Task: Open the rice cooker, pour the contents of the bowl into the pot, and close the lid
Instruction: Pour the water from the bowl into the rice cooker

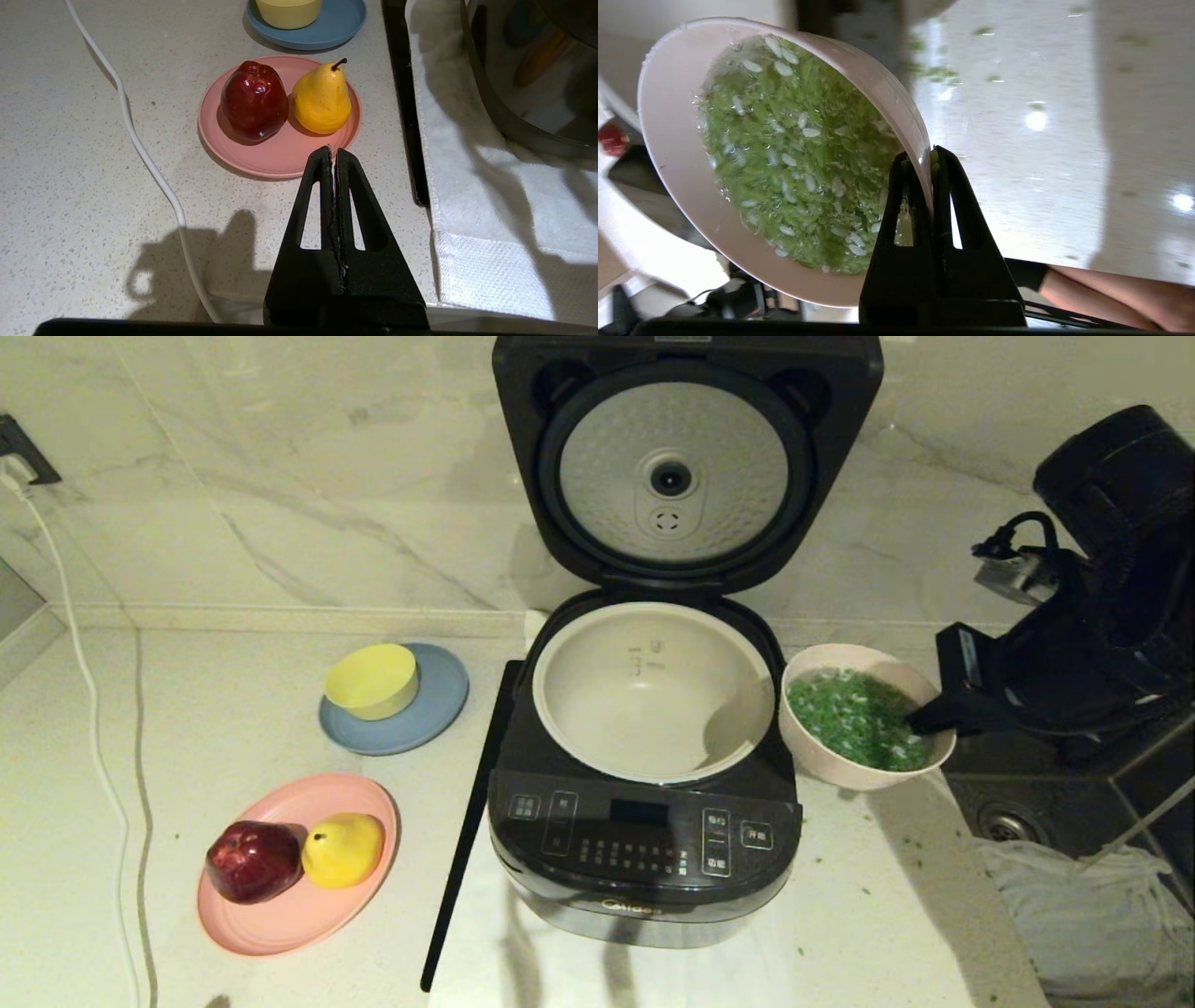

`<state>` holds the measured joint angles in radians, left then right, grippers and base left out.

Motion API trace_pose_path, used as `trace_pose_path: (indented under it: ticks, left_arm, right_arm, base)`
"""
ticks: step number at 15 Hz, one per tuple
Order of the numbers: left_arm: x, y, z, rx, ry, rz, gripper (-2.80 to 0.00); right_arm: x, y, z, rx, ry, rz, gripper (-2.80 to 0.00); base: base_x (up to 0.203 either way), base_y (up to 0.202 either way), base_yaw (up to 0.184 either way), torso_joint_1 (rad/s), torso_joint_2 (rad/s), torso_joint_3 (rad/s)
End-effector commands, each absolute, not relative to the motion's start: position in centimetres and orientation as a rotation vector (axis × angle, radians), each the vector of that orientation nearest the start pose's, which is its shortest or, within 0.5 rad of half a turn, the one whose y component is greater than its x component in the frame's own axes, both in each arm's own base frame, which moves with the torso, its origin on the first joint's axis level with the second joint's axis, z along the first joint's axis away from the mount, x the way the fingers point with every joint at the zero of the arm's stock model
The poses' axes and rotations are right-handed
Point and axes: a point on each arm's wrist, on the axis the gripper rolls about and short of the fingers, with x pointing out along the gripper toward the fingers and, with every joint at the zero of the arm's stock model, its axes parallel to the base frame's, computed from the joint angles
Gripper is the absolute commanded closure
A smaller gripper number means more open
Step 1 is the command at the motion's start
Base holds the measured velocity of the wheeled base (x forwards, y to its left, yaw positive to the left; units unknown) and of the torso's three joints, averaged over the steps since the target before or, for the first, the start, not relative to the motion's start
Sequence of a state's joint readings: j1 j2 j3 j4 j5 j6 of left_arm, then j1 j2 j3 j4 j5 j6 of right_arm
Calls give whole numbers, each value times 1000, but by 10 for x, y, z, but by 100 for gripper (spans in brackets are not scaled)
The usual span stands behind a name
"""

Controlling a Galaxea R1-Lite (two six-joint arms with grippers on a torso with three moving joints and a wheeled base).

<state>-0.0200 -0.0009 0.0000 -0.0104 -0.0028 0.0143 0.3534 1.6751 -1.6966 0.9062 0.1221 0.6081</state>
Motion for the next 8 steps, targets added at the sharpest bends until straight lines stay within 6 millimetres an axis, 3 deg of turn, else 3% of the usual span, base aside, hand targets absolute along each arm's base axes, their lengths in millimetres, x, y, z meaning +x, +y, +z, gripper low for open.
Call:
trace_pose_path:
  ticks: [1, 8]
  left_arm:
    - [-22, 0, 74, 14, -5, -23, 0]
    - [-22, 0, 74, 14, -5, -23, 0]
  right_arm:
    - [261, 114, 294, 444, 1016, 185, 0]
    - [278, 153, 299, 429, 994, 212, 0]
  base:
    - [0, 0, 0, 0, 0, 0]
    - [0, 0, 0, 0, 0, 0]
